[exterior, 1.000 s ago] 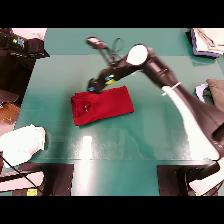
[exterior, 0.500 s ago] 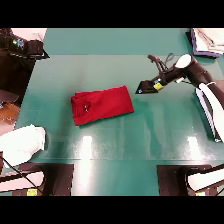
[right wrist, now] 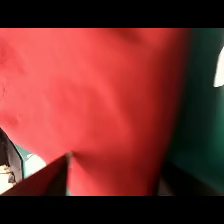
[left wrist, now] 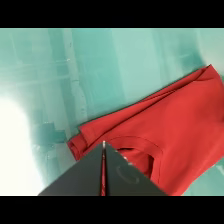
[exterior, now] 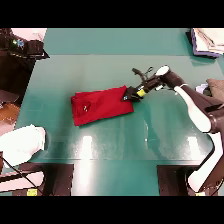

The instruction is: Fold the shirts.

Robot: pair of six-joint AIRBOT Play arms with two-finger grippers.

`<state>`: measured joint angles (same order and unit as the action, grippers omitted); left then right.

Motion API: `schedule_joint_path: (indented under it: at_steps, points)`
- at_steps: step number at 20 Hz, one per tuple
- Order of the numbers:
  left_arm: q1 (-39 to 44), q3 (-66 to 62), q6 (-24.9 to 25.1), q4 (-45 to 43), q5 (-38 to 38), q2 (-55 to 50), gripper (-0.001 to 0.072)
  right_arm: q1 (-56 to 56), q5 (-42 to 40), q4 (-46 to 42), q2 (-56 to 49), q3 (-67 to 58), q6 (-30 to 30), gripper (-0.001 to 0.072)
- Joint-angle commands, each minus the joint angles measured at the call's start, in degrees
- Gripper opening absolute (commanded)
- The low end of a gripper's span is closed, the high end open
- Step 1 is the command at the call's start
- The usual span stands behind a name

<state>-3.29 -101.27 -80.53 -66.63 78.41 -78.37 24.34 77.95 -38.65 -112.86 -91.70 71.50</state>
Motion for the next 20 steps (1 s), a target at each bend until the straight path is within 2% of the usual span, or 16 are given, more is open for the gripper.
schedule_joint_path:
  at_steps: [1,4,5,8,10,16,20]
  points:
    - [0.0,0.0,0.0,0.0,0.0,0.0,0.0024,5.3,-2.4,3.0,-2.5,-3.6,-1.7,0.0493]
    - [0.0,0.0,0.0,0.8,0.2,0.0,0.0025,5.8,-4.3,3.0,-2.5,-6.4,-2.7,0.0046]
    - [0.0,0.0,0.0,1.6,0.2,0.0,0.0024,5.2,-3.7,3.0,-2.4,-7.7,-3.2,0.0016]
    - [0.0,0.0,0.0,5.9,0.3,0.0,0.0024,1.2,-1.0,2.6,0.8,-10.1,-3.5,0.0014]
    - [0.8,0.0,0.0,7.3,0.2,0.0,0.0025,-4.2,-2.0,2.6,5.8,-8.8,-3.5,0.0014]
    - [10.3,0.0,1.5,7.3,-4.3,0.0,0.0024,-31.0,-9.7,2.5,21.9,-0.4,-0.4,0.0014]
    - [15.7,0.0,1.5,7.3,-10.4,0.0,0.0024,-48.2,-15.6,2.6,26.7,3.6,0.0,0.0014]
